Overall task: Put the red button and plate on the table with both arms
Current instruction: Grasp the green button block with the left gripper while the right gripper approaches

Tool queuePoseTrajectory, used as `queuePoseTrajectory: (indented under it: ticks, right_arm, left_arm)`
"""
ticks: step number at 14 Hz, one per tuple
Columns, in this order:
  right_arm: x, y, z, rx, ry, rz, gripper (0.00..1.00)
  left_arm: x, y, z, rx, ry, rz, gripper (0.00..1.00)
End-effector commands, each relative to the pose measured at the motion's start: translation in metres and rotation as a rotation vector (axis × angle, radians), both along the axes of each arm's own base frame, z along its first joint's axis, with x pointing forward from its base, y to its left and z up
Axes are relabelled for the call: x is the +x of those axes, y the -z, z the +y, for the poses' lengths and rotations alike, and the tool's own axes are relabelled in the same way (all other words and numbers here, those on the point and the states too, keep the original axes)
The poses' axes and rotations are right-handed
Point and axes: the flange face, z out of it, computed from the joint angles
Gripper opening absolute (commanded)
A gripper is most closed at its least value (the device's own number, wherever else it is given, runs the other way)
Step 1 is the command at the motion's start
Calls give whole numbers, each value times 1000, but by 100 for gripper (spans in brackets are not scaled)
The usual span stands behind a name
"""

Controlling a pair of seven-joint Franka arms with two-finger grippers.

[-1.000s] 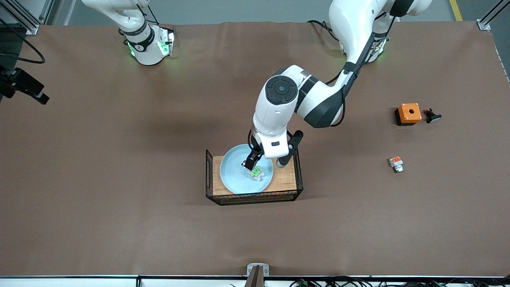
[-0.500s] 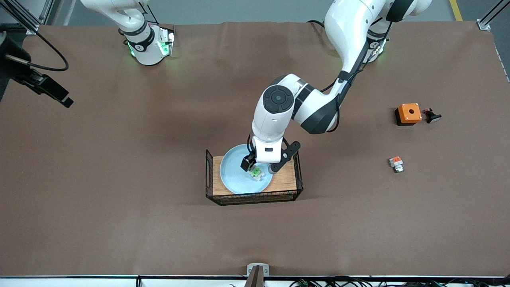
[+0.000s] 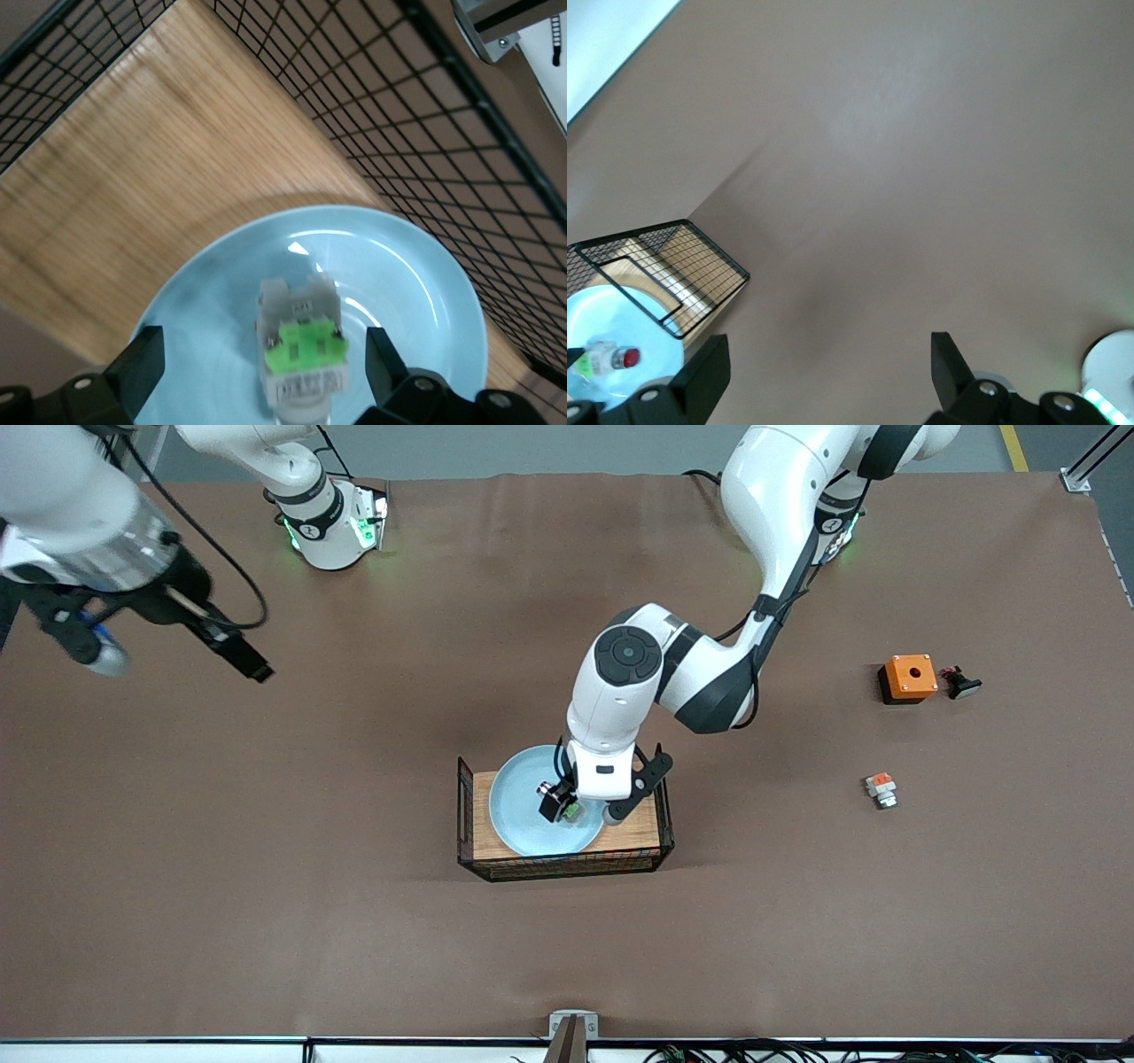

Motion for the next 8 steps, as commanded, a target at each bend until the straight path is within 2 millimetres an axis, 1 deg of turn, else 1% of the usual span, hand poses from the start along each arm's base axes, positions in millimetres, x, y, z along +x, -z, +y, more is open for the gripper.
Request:
queuePoseTrajectory:
  ticks: [1, 3, 4, 5, 6, 8]
  right_arm:
    - [6, 21, 41, -13, 102, 0, 100]
    - [6, 44, 76, -14, 153, 13, 100]
    - [5, 56, 98, -15, 174, 12, 100]
    - [6, 67, 113, -10, 209, 5, 100]
    - [9, 74, 122, -1, 245, -4, 100]
    - [13, 88, 137, 12, 277, -13, 100]
  left_arm:
    - [3, 7, -5, 16, 15, -32, 100]
    - [2, 7, -6, 16, 16, -32, 100]
    - [2, 7, -6, 16, 16, -32, 100]
    - [2, 6, -6, 15, 16, -33, 100]
    - [2, 6, -6, 14, 13, -33, 95]
    - [-1, 5, -10, 12, 11, -29, 72]
